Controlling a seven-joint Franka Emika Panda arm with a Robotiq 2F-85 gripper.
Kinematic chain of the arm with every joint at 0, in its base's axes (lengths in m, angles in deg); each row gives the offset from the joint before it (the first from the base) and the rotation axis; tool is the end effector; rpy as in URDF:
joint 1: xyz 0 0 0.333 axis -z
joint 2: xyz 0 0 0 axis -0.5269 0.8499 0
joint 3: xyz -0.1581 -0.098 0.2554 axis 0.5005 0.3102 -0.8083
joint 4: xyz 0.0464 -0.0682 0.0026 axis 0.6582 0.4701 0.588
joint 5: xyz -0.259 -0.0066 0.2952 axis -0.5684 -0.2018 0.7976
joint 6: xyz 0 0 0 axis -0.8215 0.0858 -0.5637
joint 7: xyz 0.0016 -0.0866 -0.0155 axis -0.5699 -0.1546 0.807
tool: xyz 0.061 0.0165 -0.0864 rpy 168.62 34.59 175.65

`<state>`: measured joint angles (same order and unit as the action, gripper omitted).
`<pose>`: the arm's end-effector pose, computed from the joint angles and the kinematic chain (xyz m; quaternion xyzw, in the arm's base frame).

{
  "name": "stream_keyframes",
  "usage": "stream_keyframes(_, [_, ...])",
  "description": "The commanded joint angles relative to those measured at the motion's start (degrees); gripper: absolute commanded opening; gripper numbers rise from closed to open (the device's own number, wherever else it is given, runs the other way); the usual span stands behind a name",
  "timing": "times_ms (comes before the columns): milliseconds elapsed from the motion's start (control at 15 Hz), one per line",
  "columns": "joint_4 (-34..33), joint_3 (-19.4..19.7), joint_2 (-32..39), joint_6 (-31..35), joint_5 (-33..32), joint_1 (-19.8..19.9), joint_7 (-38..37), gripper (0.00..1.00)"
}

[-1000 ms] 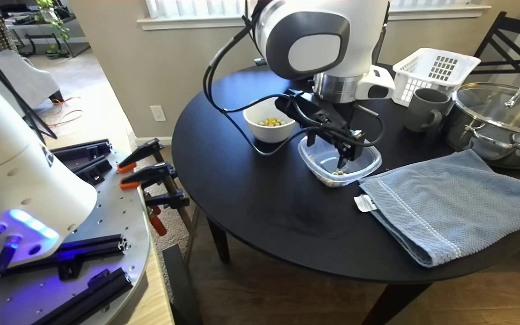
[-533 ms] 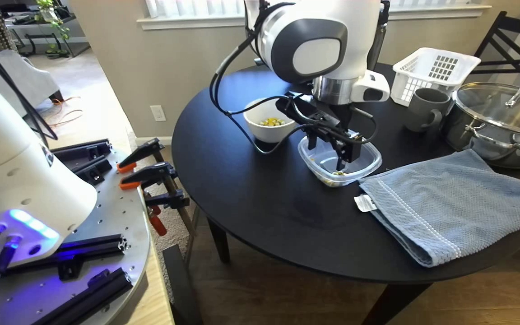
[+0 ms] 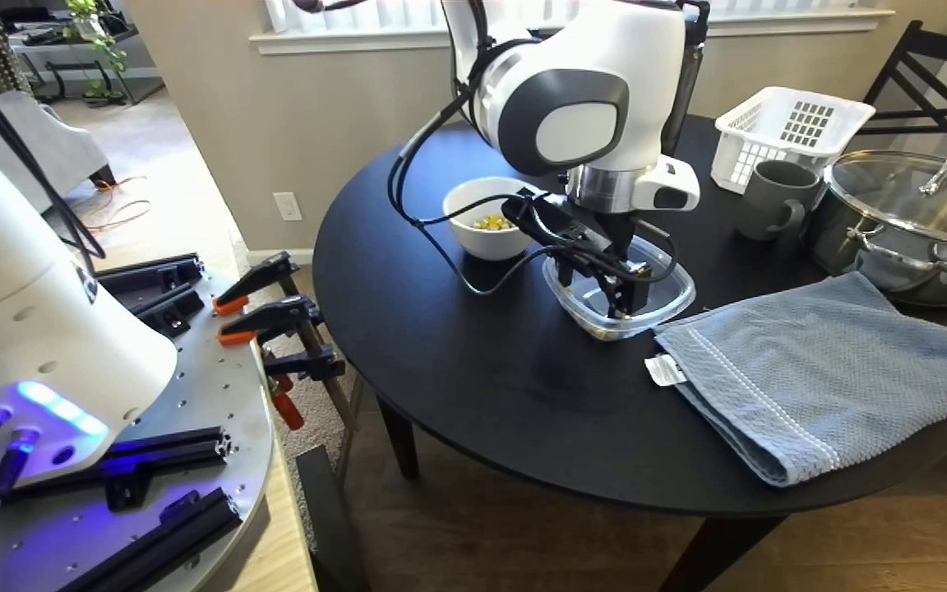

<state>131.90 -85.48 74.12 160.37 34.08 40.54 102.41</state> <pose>0.5336 -0.0977 0.0831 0.9995 0.0305 0.0033 0.0079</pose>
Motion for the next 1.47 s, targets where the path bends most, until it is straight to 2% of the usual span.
stream_keyframes(0, [-0.3, 1.2, 0.5, -0.3, -2.1, -0.8, -1.7, 0.75])
stream_keyframes(133, [-0.2, 1.4, 0.6, -0.2, -3.0, -0.9, -1.4, 0.72])
stream_keyframes(667, [-0.4, 1.2, 0.1, -0.1, -5.4, -0.6, -0.7, 0.18])
stream_keyframes(867, [-0.4, 1.2, -0.2, -0.2, -5.8, -0.7, -0.7, 0.03])
stream_keyframes(1400, [1.6, 1.2, -5.4, -0.4, -7.0, -1.7, -0.5, 0.05])
